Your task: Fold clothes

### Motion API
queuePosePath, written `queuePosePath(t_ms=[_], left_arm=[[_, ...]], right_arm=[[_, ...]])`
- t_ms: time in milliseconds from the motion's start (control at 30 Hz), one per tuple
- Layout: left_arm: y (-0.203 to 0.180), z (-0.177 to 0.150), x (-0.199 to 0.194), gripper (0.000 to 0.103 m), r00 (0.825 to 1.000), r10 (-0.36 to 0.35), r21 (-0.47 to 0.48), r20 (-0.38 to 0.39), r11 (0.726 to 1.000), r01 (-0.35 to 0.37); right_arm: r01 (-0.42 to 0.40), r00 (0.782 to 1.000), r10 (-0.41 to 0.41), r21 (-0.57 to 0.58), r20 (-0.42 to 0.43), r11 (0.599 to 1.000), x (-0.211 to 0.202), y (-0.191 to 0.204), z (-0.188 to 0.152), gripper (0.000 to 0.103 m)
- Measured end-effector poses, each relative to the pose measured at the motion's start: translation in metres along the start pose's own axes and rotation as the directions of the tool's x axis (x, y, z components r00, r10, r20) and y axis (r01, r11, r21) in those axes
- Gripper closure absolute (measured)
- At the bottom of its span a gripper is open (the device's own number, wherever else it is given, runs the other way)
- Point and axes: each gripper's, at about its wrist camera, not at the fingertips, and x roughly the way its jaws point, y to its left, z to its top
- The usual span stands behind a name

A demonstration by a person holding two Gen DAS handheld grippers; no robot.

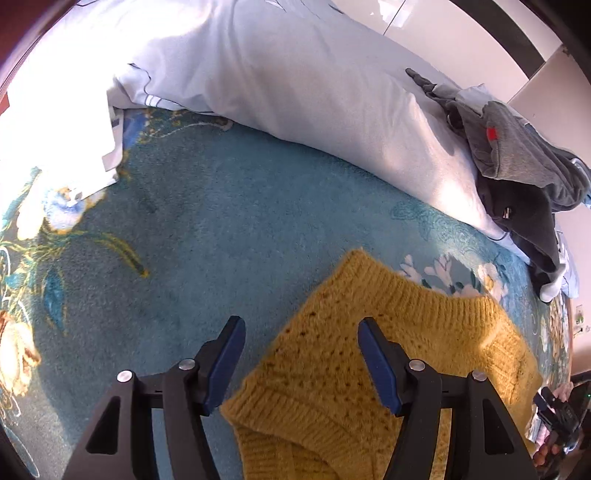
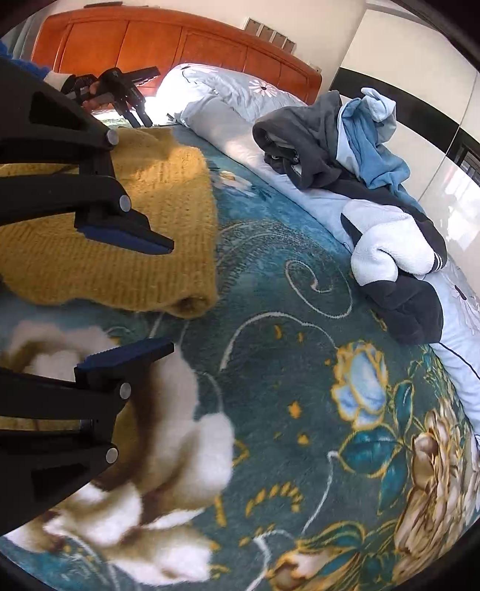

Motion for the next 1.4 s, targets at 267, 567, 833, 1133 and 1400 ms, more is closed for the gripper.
queuePosePath(t_ms=[267, 567, 833, 1133, 1400], left_arm=[[-0.003, 0.018, 0.020, 0.036, 0.995, -0.082, 0.027, -0.047, 0.996, 0.084], [-0.009, 0.015, 0.016, 0.071, 0.991, -0.127, 0.093, -0.036, 0.987, 0.130], [-0.015, 0.017, -0.020, 0.092, 0.985, -0.131, 0.103, 0.109, 0.987, 0.120], [-0.032, 0.034, -0.070, 0.092, 0.955, -0.177, 0.127, 0.240, 0.981, 0.150], [-0.019, 0.031, -0.023, 0.091, 0.988, -0.070, 0.028, 0.139, 0.997, 0.067]], right_arm=[[-0.052, 0.999, 0.051, -0.051, -0.009, 0.997, 0.014, 0.005, 0.016, 0.055], [-0.080, 0.996, 0.076, -0.100, -0.045, 0.992, 0.014, 0.024, 0.013, 0.091], [0.045, 0.999, -0.043, -0.256, 0.016, 0.966, -0.004, 0.077, 0.041, 0.094], [0.132, 0.981, -0.070, -0.356, 0.181, 0.925, -0.023, 0.138, 0.113, 0.094], [0.212, 0.976, -0.184, -0.293, 0.119, 0.932, 0.025, 0.111, 0.122, 0.094]])
